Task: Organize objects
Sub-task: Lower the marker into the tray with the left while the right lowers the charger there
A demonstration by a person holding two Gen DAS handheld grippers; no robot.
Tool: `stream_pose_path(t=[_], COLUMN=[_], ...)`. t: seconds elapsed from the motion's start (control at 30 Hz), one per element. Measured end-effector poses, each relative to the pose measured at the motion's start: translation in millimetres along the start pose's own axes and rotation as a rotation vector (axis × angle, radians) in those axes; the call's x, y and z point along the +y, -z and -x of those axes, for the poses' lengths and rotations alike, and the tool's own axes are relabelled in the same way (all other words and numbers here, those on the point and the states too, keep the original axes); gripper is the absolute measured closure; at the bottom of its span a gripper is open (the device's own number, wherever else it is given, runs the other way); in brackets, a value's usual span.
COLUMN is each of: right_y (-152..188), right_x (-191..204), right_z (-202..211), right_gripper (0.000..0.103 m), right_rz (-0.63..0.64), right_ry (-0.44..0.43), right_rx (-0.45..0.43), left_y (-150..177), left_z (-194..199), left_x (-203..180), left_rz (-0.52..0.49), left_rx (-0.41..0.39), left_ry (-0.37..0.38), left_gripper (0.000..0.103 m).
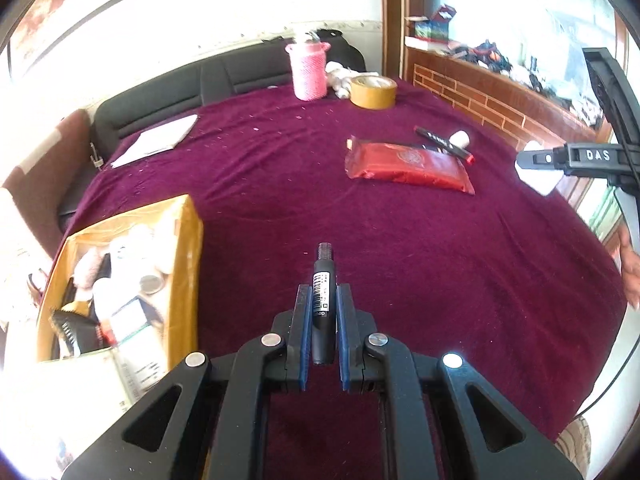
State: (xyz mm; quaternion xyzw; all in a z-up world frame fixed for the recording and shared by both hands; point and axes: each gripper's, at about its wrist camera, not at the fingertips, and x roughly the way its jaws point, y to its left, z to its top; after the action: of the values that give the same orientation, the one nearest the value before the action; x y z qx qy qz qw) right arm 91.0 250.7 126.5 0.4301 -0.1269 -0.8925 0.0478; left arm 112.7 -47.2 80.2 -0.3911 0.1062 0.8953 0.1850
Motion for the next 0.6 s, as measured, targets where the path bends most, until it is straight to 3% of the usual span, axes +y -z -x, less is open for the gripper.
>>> stream_pose_path(t=[0.3, 0.6], right_y=[8, 16], right_x=[93, 192], right_z=[7, -16], right_gripper=[0.054, 0.054], right_rz=[0.121, 0.227], right_ry=[-0.122, -0.223], right_rx=[0.022, 0.09], left_y=[18, 39], left_z=[26, 58], left_x=[41, 102], left_rz=[0.106, 0.23], left_rx=[-0.045, -0.115], left_ry=[-0.015, -0.025], left_gripper=[0.094, 0.094])
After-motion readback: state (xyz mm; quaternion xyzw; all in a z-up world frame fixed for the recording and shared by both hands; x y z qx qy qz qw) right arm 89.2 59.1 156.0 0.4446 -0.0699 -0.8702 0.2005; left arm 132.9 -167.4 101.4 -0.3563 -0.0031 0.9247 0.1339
